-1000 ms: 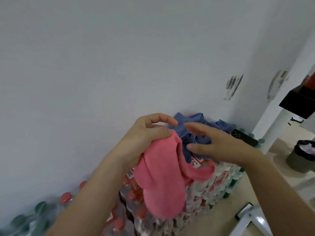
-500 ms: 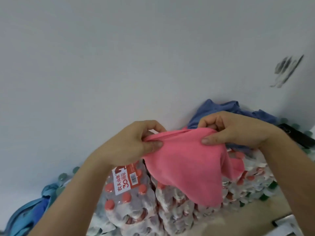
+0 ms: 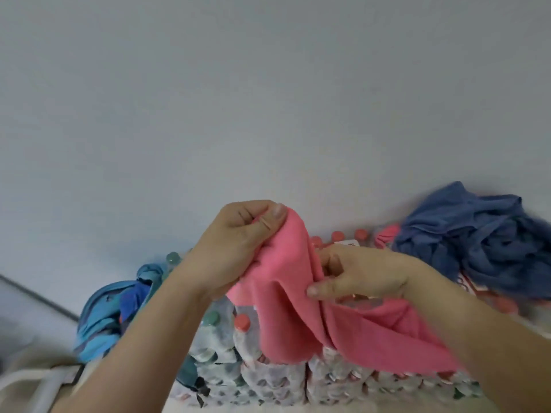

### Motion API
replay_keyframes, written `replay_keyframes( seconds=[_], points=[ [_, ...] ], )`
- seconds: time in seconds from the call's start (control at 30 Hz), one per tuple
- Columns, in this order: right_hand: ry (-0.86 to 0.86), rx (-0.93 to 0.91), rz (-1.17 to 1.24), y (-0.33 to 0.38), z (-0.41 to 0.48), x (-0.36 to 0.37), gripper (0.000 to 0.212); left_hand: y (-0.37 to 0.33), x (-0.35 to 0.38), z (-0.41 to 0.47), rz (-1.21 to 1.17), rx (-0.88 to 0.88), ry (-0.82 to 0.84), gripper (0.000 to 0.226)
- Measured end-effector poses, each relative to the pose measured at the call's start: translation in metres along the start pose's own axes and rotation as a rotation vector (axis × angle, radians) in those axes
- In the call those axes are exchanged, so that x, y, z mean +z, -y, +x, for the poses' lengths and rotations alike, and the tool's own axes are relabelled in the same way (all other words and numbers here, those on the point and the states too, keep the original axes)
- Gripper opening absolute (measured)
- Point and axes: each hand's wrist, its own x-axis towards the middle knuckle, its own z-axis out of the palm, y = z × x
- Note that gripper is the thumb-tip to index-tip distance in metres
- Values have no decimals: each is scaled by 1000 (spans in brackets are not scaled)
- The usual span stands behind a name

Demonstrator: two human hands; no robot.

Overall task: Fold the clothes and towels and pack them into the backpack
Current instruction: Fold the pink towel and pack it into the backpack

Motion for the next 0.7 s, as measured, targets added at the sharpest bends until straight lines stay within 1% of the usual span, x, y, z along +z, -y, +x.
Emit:
replay_keyframes(
  seconds=[0.07, 0.1, 0.17, 0.2, 0.23, 0.27, 0.33, 0.4, 0.43, 0.47, 0.53, 0.57, 0.6, 0.67, 0.7],
  points=[
    [-12, 18, 31, -5, 23, 8, 16, 4, -24, -5, 6, 24, -14, 26],
    [-7, 43, 51, -9, 30, 8, 18, 5, -39, -8, -10, 32, -30, 22],
    [42, 85, 60, -17, 41, 3, 8, 10, -78, -16, -62, 22, -66, 22],
    [60, 118, 33, -21, 48, -1, 19, 14, -100, -20, -85, 10, -87, 23],
    [93, 153, 0, -23, 55, -6, 36, 20, -122, -25, -88, -8, -109, 23],
    [116, 197, 1, -23, 61, -11, 44, 26, -141, -29, -87, -40, -122, 22],
    [167, 236, 22, -16, 73, -21, 48, 42, -174, -39, -127, -104, -129, 16],
    [156, 257, 68, -2, 86, -28, 58, 55, -201, -49, -236, -170, -121, 7],
    [140, 255, 73, 4, 93, -31, 58, 64, -215, -52, -295, -205, -116, 11],
    [96, 263, 68, 10, 102, -33, 49, 75, -229, -52, -342, -254, -118, 16],
    [-75, 320, 10, 17, 125, -35, 27, 107, -251, -44, -323, -368, -179, 11],
    [-188, 364, -123, 16, 140, -36, 26, 128, -259, -36, -230, -411, -234, 11],
    [-318, 435, -331, 8, 155, -39, 26, 149, -264, -27, -104, -437, -295, 13],
    [-568, 613, -823, -11, 183, -38, 19, 186, -267, -7, 146, -446, -414, 12],
    [-656, 679, -1027, -20, 195, -27, 17, 199, -266, 2, 239, -432, -461, 11]
  ],
)
